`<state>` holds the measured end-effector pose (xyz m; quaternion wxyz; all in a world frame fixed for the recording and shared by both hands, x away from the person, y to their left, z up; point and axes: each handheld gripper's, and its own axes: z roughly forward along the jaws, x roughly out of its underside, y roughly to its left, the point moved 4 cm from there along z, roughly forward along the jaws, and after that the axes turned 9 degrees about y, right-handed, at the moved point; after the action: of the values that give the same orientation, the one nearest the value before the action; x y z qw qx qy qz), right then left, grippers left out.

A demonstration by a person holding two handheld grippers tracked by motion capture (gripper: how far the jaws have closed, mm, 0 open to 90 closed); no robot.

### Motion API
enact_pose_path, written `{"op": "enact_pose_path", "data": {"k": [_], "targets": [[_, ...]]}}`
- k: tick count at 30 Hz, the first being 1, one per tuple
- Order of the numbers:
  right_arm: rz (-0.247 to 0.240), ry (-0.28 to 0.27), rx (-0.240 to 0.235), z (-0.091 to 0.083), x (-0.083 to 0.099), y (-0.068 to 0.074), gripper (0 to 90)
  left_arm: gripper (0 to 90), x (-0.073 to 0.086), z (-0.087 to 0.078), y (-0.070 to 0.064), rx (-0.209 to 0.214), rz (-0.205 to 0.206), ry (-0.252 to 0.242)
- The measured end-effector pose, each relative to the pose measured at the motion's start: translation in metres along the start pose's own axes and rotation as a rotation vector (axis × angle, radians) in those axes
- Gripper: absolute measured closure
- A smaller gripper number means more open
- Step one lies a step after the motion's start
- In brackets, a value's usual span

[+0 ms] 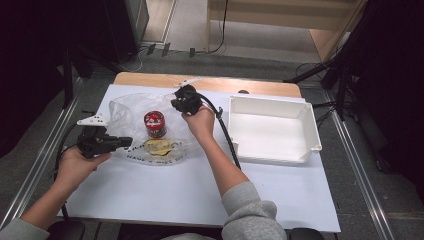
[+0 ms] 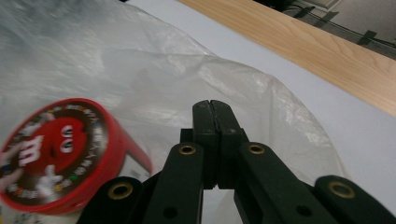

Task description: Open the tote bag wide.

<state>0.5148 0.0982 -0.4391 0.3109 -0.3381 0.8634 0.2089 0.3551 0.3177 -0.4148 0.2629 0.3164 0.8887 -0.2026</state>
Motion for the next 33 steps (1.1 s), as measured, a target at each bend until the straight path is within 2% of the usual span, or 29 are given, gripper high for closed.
{"op": "enact_pose_path", "data": {"k": [3,6,12,18,21,27,33], "targets": [[-0.013,-0.008,-0.022,-0.009,-0.001,0.007,90.0,88.1,-0.011,-0.005,-0.001,0.002,0.002,-0.005],[-0.037,0.003,-0.024,-0.016,0.0,0.015,90.0,88.1,-0.025,-0.011,0.0,-0.005,-0.003,-0.015],[-0.072,0.002,-0.044,-0.025,0.006,0.03,90.0,88.1,-0.049,-0.013,0.018,-0.007,-0.025,-0.015],[-0.073,0.023,-0.069,-0.025,0.026,0.037,90.0,88.4,-0.058,0.0,0.038,-0.067,-0.031,-0.007],[-0.078,0.035,-0.065,-0.024,0.038,0.04,90.0,88.5,-0.06,0.011,0.05,-0.101,-0.032,0.004],[-0.063,0.046,-0.062,-0.024,0.058,0.04,90.0,89.1,-0.058,0.035,0.073,-0.121,-0.089,0.025],[-0.058,0.074,-0.051,-0.022,0.078,0.037,90.0,89.3,-0.056,0.054,0.083,-0.138,-0.106,0.028]]}}
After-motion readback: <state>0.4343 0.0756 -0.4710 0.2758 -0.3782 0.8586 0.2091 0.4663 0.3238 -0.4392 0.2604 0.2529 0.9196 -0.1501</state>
